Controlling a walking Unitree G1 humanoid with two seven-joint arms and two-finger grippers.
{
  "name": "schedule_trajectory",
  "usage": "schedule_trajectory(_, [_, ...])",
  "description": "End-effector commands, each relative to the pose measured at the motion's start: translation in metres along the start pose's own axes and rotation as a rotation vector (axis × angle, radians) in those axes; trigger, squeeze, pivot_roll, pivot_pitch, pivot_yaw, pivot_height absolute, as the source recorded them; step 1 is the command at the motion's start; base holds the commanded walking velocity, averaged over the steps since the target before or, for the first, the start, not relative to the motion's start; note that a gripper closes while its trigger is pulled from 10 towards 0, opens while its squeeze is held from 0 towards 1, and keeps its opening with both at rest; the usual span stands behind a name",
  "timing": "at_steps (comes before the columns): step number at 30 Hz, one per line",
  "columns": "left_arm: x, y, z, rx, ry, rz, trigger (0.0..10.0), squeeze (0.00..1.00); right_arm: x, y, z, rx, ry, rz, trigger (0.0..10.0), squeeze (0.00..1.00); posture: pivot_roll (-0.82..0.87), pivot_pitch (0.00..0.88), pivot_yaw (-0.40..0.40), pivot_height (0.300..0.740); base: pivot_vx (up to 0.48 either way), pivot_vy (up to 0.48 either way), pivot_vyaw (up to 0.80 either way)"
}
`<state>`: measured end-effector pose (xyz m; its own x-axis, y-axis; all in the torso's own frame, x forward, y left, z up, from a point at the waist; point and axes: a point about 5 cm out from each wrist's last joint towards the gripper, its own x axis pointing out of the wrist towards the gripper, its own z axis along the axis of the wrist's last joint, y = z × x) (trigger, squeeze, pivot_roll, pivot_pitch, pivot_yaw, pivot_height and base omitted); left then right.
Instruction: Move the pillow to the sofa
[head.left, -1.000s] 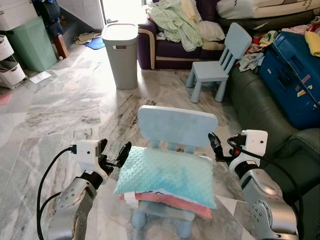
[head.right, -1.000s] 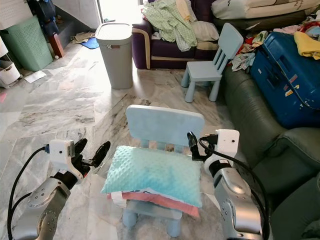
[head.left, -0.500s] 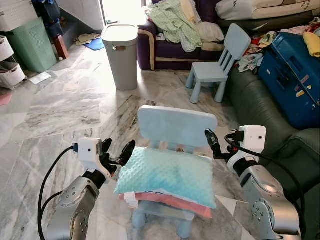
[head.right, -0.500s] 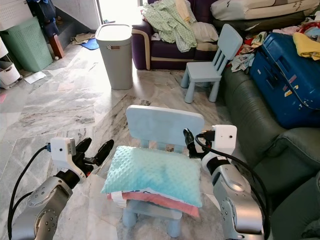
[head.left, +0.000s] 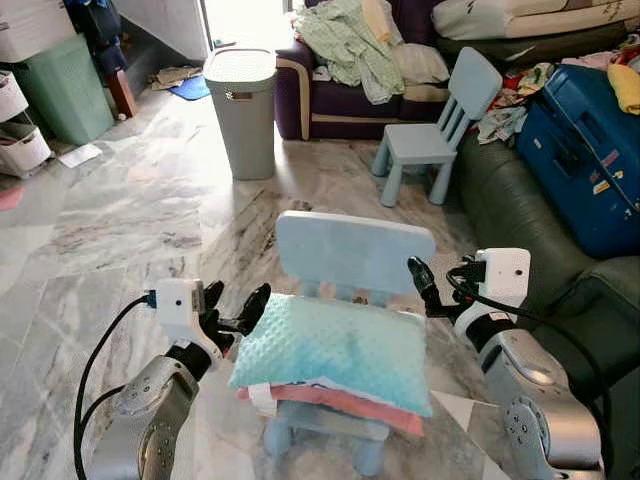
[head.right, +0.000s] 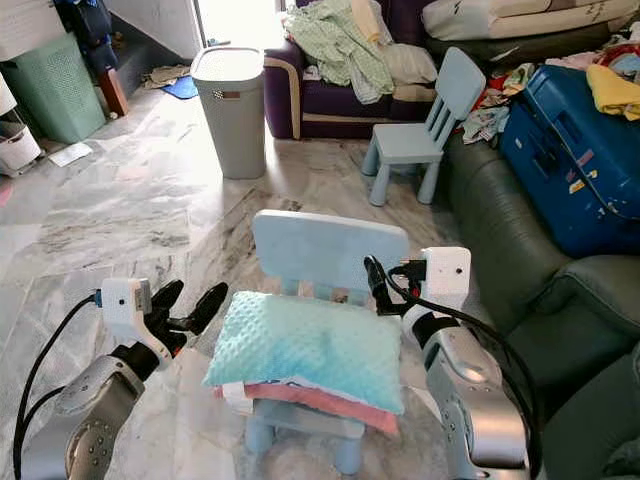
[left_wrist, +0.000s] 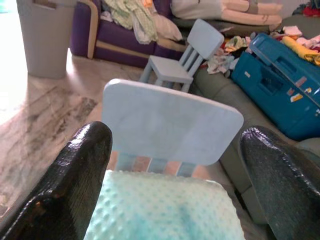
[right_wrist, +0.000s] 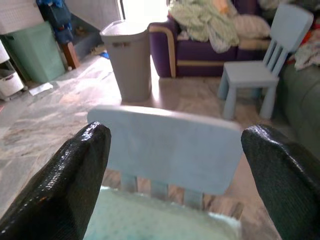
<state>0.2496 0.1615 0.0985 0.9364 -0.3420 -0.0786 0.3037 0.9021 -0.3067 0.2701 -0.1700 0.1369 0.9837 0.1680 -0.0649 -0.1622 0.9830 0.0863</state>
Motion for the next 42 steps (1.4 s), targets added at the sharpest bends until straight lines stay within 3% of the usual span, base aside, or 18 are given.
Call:
schedule_trajectory(1, [-0.006, -0.001, 0.001, 0.01, 0.005, 0.01, 10.0, 0.0, -0.006, 0.0, 0.005, -0.012, -0.028, -0.002, 10.0, 0.0, 0.03, 0.081, -0.006, 0.74, 0.0, 0.0, 0.0])
schedule_trajectory(9, [-0.027, -0.002, -0.004, 0.015, 0.031, 0.024, 10.0, 0.0, -0.022, 0.004, -0.001, -0.024, -0.015, 0.007, 10.0, 0.0, 0.03, 0.137, -0.001, 0.74, 0.0, 0.0, 0.0])
schedule_trajectory(21, [-0.05, -0.01, -0.012, 0.004, 0.114, 0.013, 10.0, 0.0, -0.048, 0.005, -0.016, -0.034, 0.09, 0.025, 10.0, 0.0, 0.03, 0.256, -0.007, 0.74, 0.0, 0.0, 0.0])
schedule_trajectory(31, [-0.058, -0.013, -0.011, -0.001, 0.142, 0.012, 10.0, 0.0, -0.053, 0.009, -0.017, -0.031, 0.116, 0.031, 10.0, 0.0, 0.04, 0.284, -0.007, 0.74, 0.0, 0.0, 0.0])
schedule_trajectory(42, [-0.056, -0.015, -0.01, -0.001, 0.152, 0.003, 10.0, 0.0, -0.053, 0.01, -0.017, -0.029, 0.122, 0.033, 10.0, 0.0, 0.04, 0.278, -0.001, 0.74, 0.0, 0.0, 0.0])
